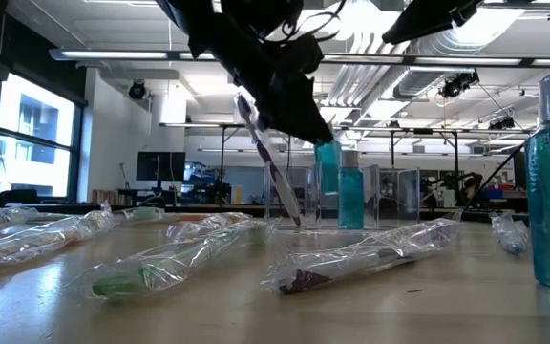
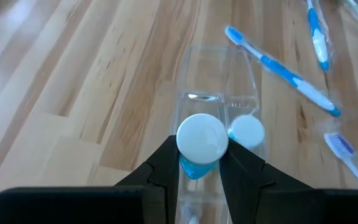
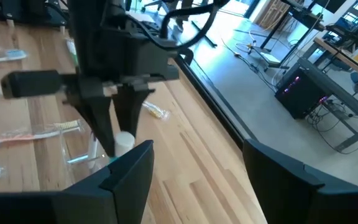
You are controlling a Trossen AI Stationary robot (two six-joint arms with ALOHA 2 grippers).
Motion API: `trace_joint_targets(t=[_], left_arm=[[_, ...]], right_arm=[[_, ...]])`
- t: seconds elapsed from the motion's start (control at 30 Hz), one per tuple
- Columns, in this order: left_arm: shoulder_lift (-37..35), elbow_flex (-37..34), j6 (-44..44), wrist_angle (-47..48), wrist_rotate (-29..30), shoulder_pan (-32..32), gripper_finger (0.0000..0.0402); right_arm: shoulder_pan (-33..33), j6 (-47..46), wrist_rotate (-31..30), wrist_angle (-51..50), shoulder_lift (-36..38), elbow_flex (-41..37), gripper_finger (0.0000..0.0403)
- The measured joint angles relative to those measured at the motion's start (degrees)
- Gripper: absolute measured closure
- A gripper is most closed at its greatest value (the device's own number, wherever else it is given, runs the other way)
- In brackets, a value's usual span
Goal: Pick & Place toothbrushing station
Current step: Put the top blue mouthwash into the wire organizer, then put the right blue toothbrush into the wire organizer
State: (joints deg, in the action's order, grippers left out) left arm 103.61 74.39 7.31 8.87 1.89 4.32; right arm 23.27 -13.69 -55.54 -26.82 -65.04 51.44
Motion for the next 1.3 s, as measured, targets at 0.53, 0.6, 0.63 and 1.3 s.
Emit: trace_joint_targets(t=[0.53,0.6,0.63,1.3], left_arm=[[1.2,0.0,0.5,1.3,-0.6,0.6,0.0317],[1.2,0.0,0.5,1.2,-0.6,0.6,0.0317],[1.2,0.0,0.5,1.2,-0.6,0.6,0.0317],[1.2,0.0,0.4,1.1,-0.6,0.6,0.0246]], right_arm=[[0.0,0.0,0.2,-0.4,0.0,0.0,0.0162],[0.0,0.0,0.2,-0.4,0.0,0.0,0.0162],[0.0,0.0,0.2,-0.4,0.0,0.0,0.0162],[0.0,-0.1,0.2,-0.4,0.0,0.0,0.0162]])
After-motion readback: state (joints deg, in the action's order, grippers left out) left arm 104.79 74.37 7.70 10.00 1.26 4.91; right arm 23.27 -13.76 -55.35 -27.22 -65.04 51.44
